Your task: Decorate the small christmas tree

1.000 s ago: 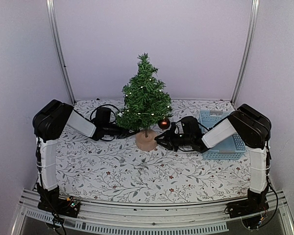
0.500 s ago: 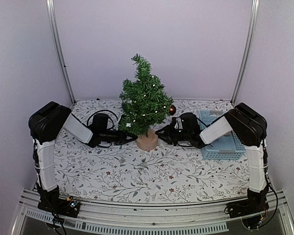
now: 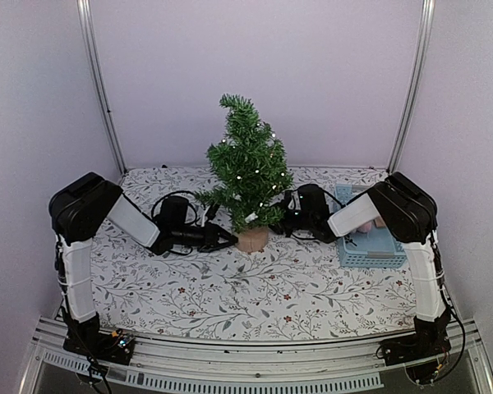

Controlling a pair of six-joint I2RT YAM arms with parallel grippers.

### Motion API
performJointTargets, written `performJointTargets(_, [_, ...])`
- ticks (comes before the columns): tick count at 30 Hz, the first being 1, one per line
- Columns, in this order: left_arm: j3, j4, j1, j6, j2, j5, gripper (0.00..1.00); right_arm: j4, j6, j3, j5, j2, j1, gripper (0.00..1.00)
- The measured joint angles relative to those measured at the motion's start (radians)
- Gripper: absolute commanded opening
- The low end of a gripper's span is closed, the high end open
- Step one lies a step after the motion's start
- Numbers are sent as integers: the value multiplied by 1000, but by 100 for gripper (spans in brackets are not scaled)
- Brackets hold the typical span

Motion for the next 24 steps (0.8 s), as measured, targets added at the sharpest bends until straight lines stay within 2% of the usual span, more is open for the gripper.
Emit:
performJointTargets(7, [-19,16,-13,-27,-1,-21,25,2,6,9,2,6,0,37])
performJointTargets(16, [-148,112,0,-108,-55,-114,30,7,9,-78,15,-39,-14,47])
performJointTargets(24, [-173,132,17,-122,-97,-171,34,-40,-5,-149,32,-106,-42,48])
